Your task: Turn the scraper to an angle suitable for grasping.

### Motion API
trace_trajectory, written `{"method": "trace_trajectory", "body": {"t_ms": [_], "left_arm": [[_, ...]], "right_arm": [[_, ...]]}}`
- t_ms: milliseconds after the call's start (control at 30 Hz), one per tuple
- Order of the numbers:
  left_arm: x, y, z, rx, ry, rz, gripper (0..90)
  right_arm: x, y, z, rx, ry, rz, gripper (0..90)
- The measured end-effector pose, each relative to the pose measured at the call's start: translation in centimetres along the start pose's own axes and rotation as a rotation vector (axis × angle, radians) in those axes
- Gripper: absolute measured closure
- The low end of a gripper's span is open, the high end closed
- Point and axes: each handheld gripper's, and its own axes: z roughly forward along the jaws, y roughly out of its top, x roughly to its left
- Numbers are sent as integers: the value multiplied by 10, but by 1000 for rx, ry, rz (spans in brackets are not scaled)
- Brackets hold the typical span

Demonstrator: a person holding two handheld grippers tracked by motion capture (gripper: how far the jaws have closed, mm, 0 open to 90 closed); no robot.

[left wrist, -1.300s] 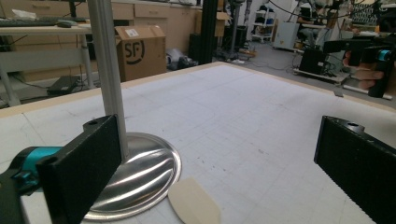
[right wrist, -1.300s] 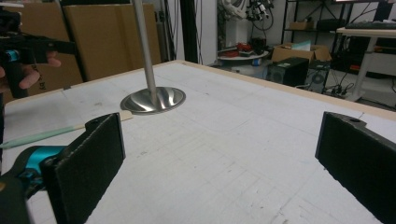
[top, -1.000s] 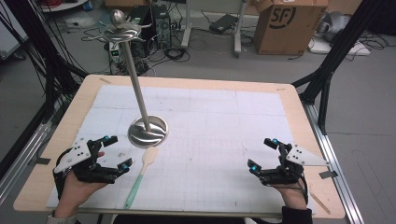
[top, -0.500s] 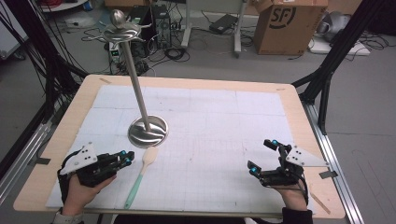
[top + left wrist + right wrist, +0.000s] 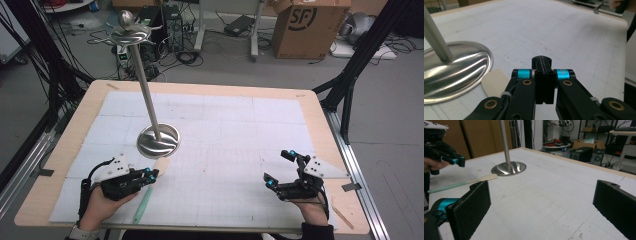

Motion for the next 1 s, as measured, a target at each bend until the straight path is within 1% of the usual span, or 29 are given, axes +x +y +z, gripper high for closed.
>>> {"method": "trace_trajectory", "body": {"t_ms": [67, 100, 167, 200, 233, 300, 333, 400, 467, 500, 533, 567, 600, 700, 733, 767, 800, 933, 1000], "left_arm": [[2, -2, 5, 34, 15, -11, 899], [3, -2, 6, 45, 16, -18, 899], [5, -3, 7, 53, 19, -21, 899], [6, -4, 8, 64, 22, -30, 900], [6, -5, 9, 74, 31, -24, 900], [6, -6, 12, 99, 26, -28, 899], [6, -6, 14, 111, 26, -20, 900], [5, -8, 18, 142, 28, -16, 900], [5, -9, 22, 169, 46, -5, 899], [5, -9, 22, 169, 46, -5, 899], [6, -11, 25, 188, 68, 0, 900], [6, -11, 25, 188, 68, 0, 900], [6, -12, 28, 197, 69, -7, 900], [5, -14, 31, 227, 80, 12, 900], [5, -14, 31, 227, 80, 12, 900], [5, -16, 34, 248, 86, 16, 900], [5, -16, 34, 248, 86, 16, 900], [6, -19, 34, 239, 81, 10, 900], [6, -19, 34, 241, 87, 16, 900]], "right_arm": [[1, 0, 1, 23, -8, -16, 1], [2, 0, 2, 29, -5, -14, 1], [2, 0, 3, 30, 5, -19, 1], [3, 0, 4, 32, 8, -19, 1], [3, 0, 4, 35, 10, -23, 1], [3, -1, 4, 41, 15, -20, 1], [2, -1, 4, 41, 16, -18, 1], [2, -1, 4, 40, 18, -17, 1], [2, -1, 4, 35, 19, -16, 1], [2, -1, 3, 36, 20, -13, 1], [2, -1, 3, 34, 17, -15, 1], [2, -1, 3, 30, 8, -19, 2], [1, -1, 2, 23, 0, -17, 2], [0, -1, 0, 11, -12, -13, 2], [0, -1, 0, 9, -13, -9, 7], [0, -1, -1, 6, -13, -14, 22], [0, -1, -1, 7, -11, -12, 38], [0, -1, 0, 9, -3, -13, 40], [0, -1, 0, 11, 1, -14, 40]]}}
